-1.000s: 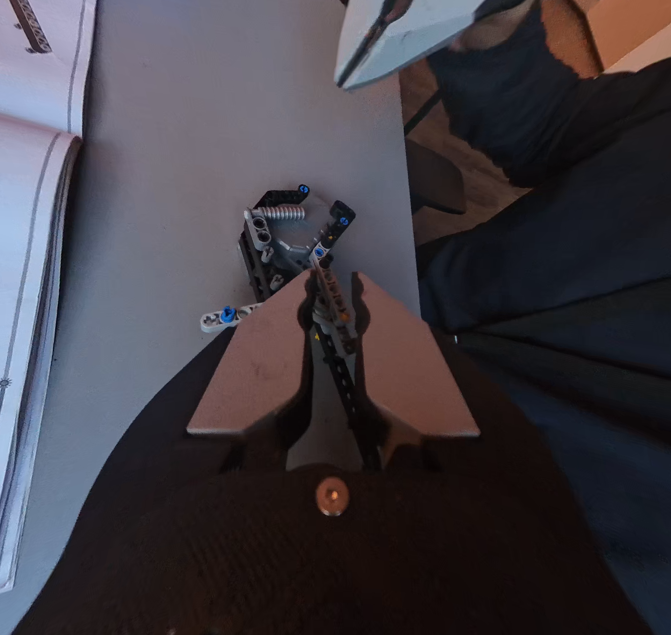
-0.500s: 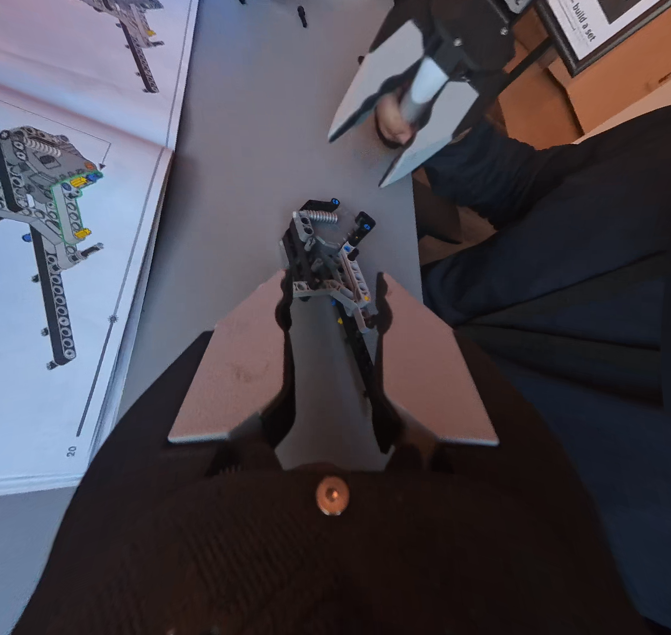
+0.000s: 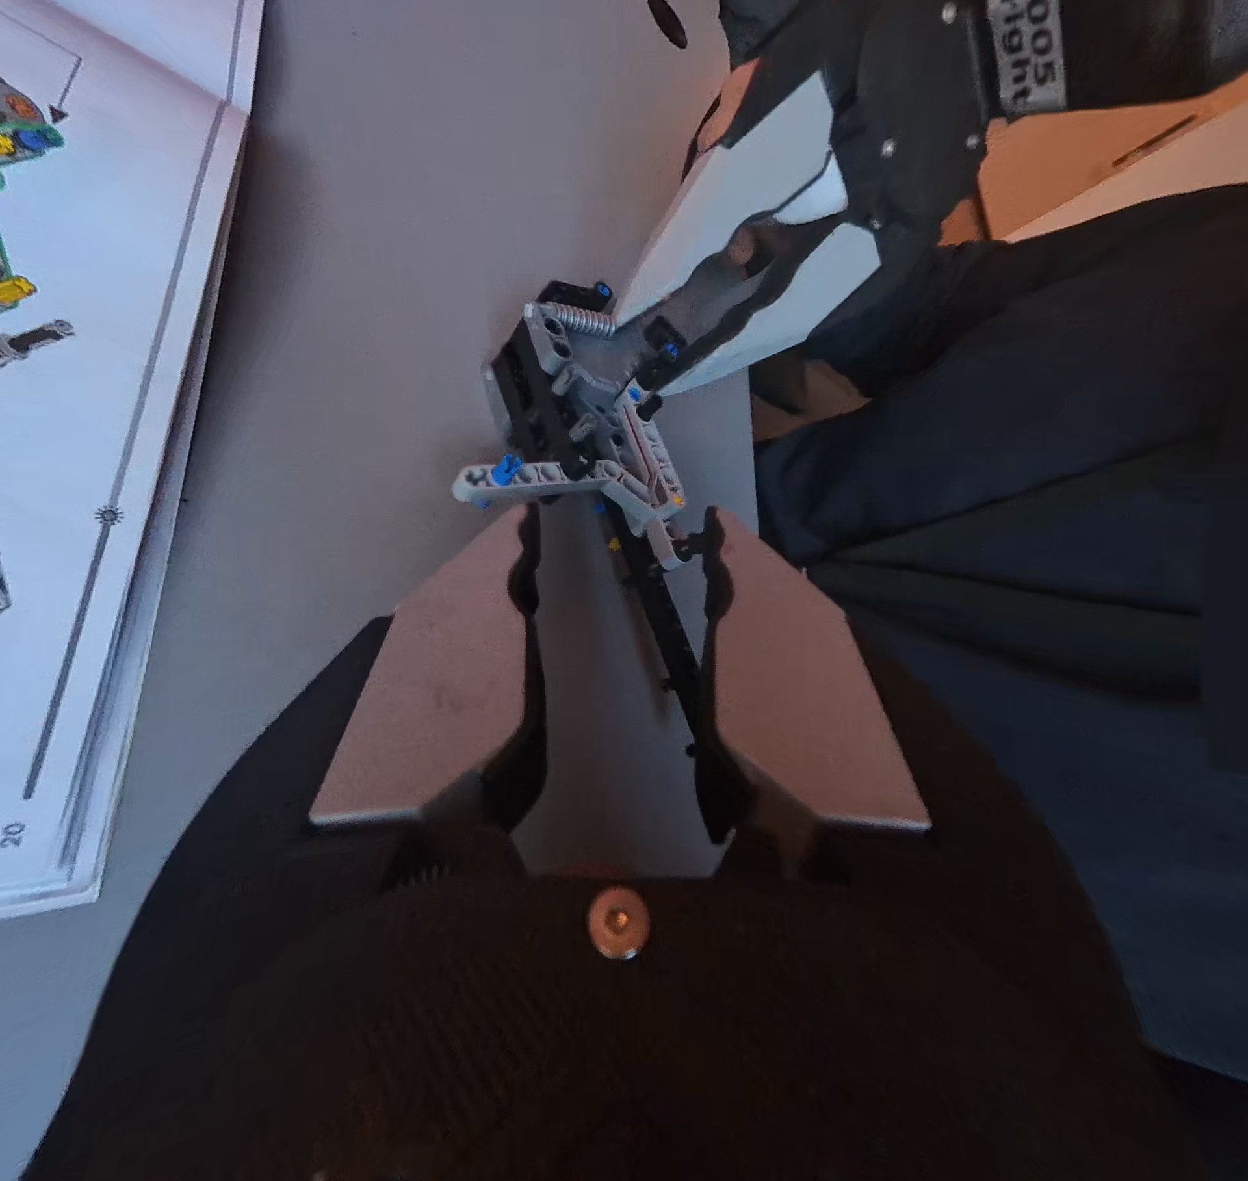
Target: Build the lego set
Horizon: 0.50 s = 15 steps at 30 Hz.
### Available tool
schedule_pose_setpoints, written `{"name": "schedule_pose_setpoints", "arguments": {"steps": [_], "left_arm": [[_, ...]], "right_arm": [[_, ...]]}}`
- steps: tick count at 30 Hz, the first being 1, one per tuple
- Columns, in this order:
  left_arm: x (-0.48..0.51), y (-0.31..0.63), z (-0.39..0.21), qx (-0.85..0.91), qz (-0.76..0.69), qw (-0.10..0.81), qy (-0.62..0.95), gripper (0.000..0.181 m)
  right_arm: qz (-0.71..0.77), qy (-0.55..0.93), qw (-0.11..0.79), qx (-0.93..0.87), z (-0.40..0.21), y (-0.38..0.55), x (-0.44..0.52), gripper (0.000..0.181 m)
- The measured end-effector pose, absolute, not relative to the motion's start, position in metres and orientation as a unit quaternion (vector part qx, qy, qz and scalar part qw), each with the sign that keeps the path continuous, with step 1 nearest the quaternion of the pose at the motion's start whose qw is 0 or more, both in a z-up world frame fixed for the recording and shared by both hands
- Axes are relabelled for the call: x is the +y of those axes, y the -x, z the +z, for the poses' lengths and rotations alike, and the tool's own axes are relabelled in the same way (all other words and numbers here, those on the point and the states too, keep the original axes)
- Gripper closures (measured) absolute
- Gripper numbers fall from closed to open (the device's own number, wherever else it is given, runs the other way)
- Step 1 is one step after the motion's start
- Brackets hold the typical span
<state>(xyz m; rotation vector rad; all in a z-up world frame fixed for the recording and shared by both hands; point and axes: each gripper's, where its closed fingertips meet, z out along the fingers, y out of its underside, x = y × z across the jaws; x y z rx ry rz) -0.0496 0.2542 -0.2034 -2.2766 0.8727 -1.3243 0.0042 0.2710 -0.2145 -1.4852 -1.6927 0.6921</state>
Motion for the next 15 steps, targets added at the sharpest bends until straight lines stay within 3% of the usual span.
{"name": "schedule_pose_setpoints", "arguments": {"steps": [2,5,9,15], "left_arm": [[0.252,0.047,-0.206,0.304,-0.481,0.169,0.805,0.137],[0.250,0.037,-0.198,0.301,-0.518,0.166,0.783,0.149],[0.264,0.039,-0.181,0.264,-0.554,0.199,0.764,0.141],[0.283,0.056,-0.188,0.231,-0.520,0.229,0.790,0.138]], "right_arm": [[0.287,0.580,0.376,-0.664,-0.211,-0.001,0.269,0.174],[0.332,0.599,0.352,-0.638,-0.211,0.000,0.278,0.175],[0.470,0.645,0.266,-0.541,-0.201,-0.003,0.298,0.176],[0.546,0.664,0.213,-0.465,-0.194,-0.006,0.322,0.176]]}}
